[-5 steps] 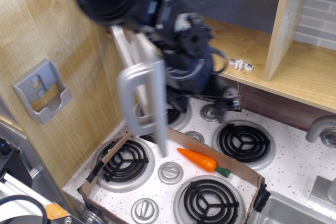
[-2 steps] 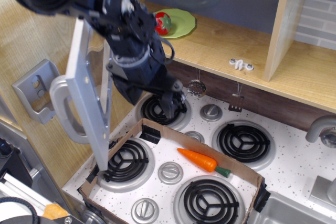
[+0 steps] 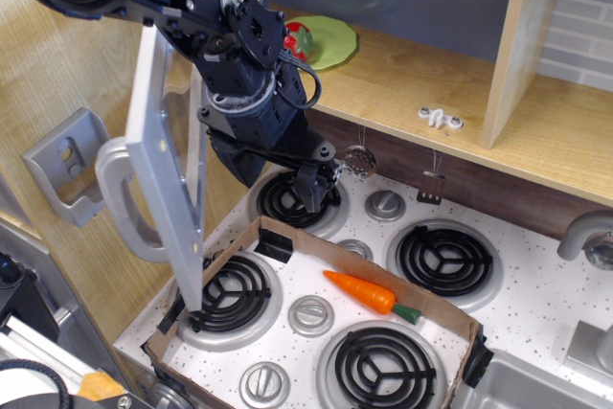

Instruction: Open microwave

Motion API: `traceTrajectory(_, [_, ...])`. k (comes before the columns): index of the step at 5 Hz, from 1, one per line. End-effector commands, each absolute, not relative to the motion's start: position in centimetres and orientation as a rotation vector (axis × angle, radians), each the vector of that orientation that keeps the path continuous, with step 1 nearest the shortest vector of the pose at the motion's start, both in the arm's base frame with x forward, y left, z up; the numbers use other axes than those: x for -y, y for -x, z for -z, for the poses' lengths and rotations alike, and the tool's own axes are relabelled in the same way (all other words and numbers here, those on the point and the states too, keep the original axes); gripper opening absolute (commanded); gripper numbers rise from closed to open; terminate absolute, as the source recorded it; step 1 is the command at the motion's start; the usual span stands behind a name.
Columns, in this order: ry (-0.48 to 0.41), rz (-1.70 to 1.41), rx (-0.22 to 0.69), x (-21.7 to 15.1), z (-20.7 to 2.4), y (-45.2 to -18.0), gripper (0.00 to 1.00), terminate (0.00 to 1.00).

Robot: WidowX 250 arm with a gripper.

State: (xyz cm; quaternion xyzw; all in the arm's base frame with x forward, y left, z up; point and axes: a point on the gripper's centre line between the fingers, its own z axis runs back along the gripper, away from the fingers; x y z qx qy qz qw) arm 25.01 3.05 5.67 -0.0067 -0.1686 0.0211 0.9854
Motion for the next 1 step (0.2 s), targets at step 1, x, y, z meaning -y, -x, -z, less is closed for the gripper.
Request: traceTrajectory(1, [0.005,-0.047,0.391,-1.92,-7.33,-25.45,1.00,1.00])
